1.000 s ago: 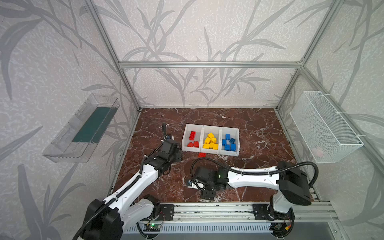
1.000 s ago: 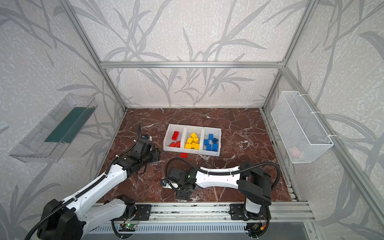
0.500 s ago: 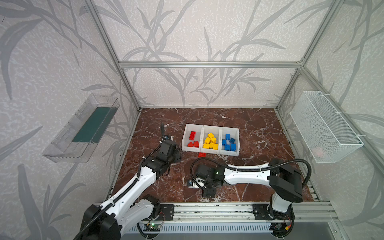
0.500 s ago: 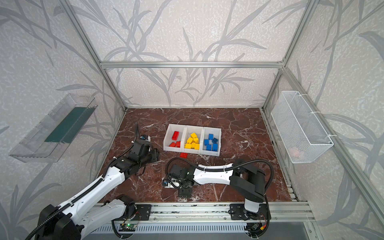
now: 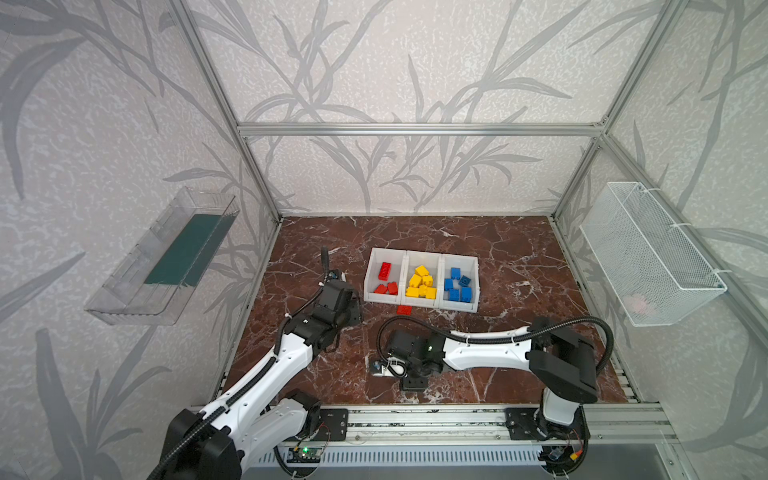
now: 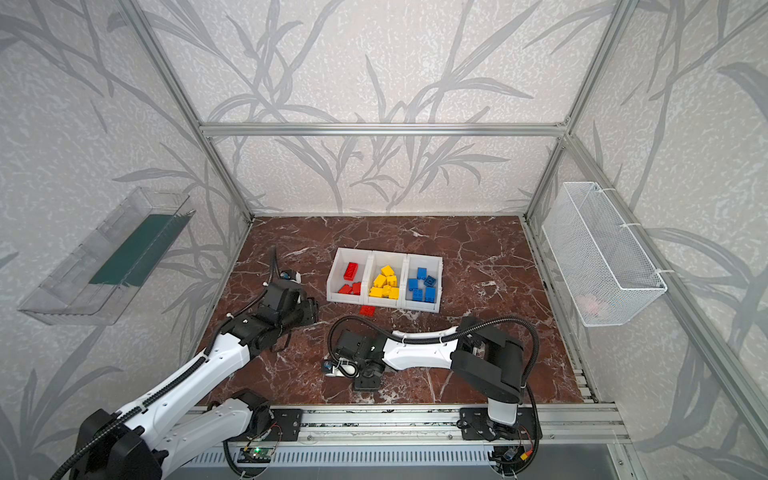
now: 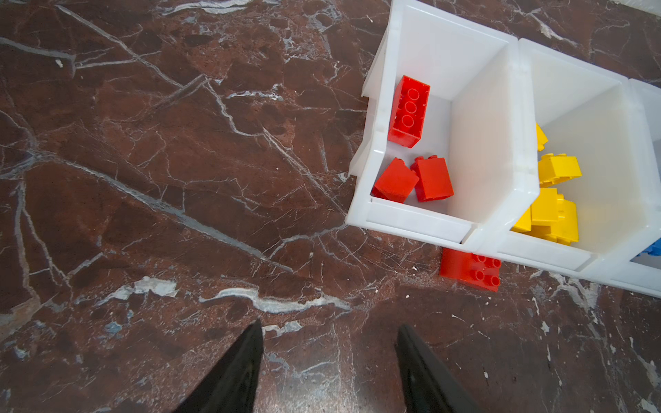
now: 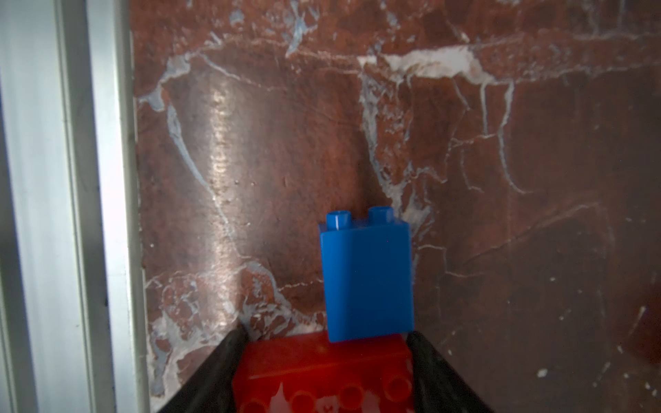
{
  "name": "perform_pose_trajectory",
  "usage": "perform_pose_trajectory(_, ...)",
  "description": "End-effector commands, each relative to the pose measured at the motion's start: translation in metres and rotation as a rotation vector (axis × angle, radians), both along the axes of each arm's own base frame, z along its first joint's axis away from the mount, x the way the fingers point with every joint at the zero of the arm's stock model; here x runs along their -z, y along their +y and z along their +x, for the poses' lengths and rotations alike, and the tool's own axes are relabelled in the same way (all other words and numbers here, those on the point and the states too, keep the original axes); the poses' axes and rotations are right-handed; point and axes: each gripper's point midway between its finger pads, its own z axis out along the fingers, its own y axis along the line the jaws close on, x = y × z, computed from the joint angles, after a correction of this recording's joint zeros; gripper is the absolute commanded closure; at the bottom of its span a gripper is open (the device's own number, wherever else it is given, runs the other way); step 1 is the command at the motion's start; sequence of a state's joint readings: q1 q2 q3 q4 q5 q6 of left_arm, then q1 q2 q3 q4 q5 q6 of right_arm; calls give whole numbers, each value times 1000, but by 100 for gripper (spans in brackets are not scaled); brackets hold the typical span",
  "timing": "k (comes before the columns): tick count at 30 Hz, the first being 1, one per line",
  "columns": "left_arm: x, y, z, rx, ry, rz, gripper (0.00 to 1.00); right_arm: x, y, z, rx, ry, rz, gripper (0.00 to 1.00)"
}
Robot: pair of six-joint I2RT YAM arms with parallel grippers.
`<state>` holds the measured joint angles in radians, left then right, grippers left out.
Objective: Sort the legos into containers by color
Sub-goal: 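Carry the red 2x4 brick with the right gripper over the red compartment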
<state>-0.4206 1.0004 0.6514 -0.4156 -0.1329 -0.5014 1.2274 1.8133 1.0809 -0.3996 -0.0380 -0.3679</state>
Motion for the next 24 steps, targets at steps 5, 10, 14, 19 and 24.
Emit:
perform_pose_trajectory(5, 5, 5, -5, -24, 16, 4, 38, 4, -12, 4, 70, -11, -16, 51)
perform_pose_trajectory(10, 3, 6, -5, -24, 13, 2, 38, -17, -14, 18, 116, -28, 28, 52)
perform_pose_trajectory(14, 2, 6, -6, -24, 13, 1, 38, -64, -17, 52, 172, -77, 139, 53)
perform_pose_trajectory(19, 4, 6, -11, -32, 20, -17, 38, -114, -23, 114, 274, -182, 248, 53)
perform_pose_trajectory(24, 3, 7, -16, -40, 16, -40, 38, -143, -9, 172, 324, -248, 298, 53)
